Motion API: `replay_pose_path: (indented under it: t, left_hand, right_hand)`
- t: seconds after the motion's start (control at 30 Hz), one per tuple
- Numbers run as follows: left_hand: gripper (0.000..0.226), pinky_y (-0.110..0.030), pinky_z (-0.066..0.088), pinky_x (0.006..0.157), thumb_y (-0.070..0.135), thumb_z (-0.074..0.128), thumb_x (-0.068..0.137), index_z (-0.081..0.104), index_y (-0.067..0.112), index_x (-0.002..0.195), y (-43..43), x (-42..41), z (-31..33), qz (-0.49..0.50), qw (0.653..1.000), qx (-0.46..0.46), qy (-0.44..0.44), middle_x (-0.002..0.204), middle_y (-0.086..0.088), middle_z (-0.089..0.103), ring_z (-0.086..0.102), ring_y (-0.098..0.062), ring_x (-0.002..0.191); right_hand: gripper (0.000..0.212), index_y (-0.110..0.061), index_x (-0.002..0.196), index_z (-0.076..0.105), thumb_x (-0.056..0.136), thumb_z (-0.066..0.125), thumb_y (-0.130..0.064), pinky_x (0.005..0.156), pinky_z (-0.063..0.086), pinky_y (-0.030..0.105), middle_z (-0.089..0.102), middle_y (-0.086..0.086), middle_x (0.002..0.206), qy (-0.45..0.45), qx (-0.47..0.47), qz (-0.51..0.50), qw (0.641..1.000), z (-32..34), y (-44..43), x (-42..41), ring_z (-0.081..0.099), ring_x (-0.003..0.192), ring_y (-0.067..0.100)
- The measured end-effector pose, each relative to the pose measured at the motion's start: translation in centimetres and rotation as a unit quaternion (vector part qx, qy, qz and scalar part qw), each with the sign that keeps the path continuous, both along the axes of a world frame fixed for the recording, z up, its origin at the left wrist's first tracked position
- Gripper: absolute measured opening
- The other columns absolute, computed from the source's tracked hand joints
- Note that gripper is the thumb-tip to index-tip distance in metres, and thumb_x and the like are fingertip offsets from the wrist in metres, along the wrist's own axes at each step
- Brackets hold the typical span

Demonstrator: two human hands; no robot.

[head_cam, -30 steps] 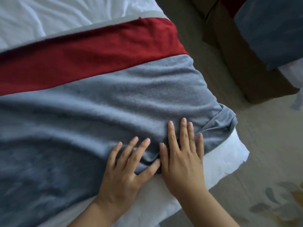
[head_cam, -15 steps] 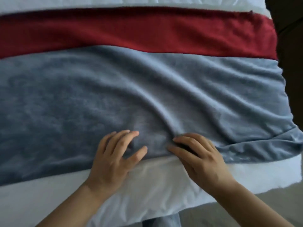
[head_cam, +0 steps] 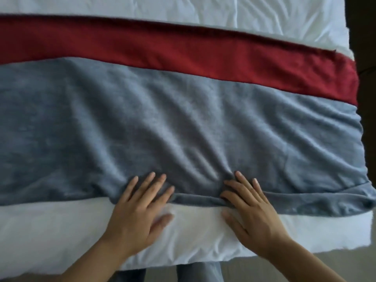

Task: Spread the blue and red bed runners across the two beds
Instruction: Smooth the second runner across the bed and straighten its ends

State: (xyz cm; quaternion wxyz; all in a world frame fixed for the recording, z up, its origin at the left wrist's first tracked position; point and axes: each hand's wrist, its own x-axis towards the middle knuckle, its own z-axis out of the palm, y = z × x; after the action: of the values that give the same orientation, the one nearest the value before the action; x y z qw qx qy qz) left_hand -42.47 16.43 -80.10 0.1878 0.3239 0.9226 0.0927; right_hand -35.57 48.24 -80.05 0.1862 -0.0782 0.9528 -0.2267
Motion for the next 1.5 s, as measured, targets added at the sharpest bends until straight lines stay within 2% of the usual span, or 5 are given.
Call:
replay_pose_path:
  t: [0.17, 0.37, 0.63, 1.07, 1.5]
  left_hand:
    - [0.053, -0.072, 0.015, 0.118, 0.056, 0.022, 0.105, 0.039, 0.044, 0.154, 3.3, -0.1, 0.6, 0.048, 0.996, -0.032, -0.065, 0.17, 0.003, 0.02, 0.018, -0.033, 0.156]
    - [0.075, -0.08, -0.023, 0.103, 0.078, 0.032, 0.091, -0.019, 0.07, 0.144, 10.4, -0.8, -0.9, 0.175, 0.972, -0.052, -0.148, 0.156, 0.009, -0.048, -0.049, -0.034, 0.141]
    - [0.102, -0.083, -0.023, 0.099, 0.099, 0.043, 0.067, -0.016, 0.07, 0.145, 11.3, -0.9, -1.9, 0.183, 0.969, -0.083, -0.142, 0.16, 0.004, -0.043, -0.046, -0.039, 0.142]
    - [0.132, -0.078, -0.017, 0.108, 0.042, 0.082, 0.079, -0.033, 0.061, 0.142, 25.0, -1.8, 0.8, 0.361, 0.868, -0.12, -0.32, 0.134, -0.01, -0.068, -0.057, -0.043, 0.13]
    - [0.17, -0.084, -0.014, 0.105, 0.077, 0.09, 0.03, -0.038, 0.059, 0.14, 42.8, 2.8, 1.5, 0.479, 0.8, -0.054, -0.358, 0.141, 0.004, -0.064, -0.057, -0.048, 0.127]
  right_hand:
    - [0.059, -0.048, 0.159, 0.004, 0.102, 0.009, -0.065, 0.125, 0.001, 0.055, -0.015, -0.014, 0.169, -0.058, 0.093, -0.032, 0.994, 0.1, -0.2, -3.0, -0.018, 0.155, 0.015]
    - [0.095, -0.047, 0.157, -0.015, 0.082, 0.023, -0.093, 0.118, -0.017, 0.062, -0.025, -0.01, 0.167, -0.08, 0.169, -0.123, 0.975, -2.6, 2.4, -6.3, -0.028, 0.152, 0.019]
    - [0.109, -0.051, 0.137, -0.043, 0.068, 0.025, -0.102, 0.112, -0.026, 0.063, -0.058, -0.011, 0.146, -0.218, 0.124, -0.089, 0.964, -2.9, 3.4, -8.4, -0.053, 0.136, 0.018]
    - [0.095, -0.041, 0.128, -0.055, 0.091, 0.024, -0.078, 0.103, -0.032, 0.066, -0.066, 0.001, 0.136, -0.25, 0.153, -0.033, 0.955, -4.2, 3.3, -9.4, -0.057, 0.13, 0.031]
    - [0.086, -0.043, 0.157, -0.016, 0.088, 0.015, -0.083, 0.12, -0.016, 0.056, -0.03, -0.005, 0.165, 0.017, 0.214, 0.264, 0.94, -2.4, 21.3, -11.2, -0.026, 0.153, 0.019]
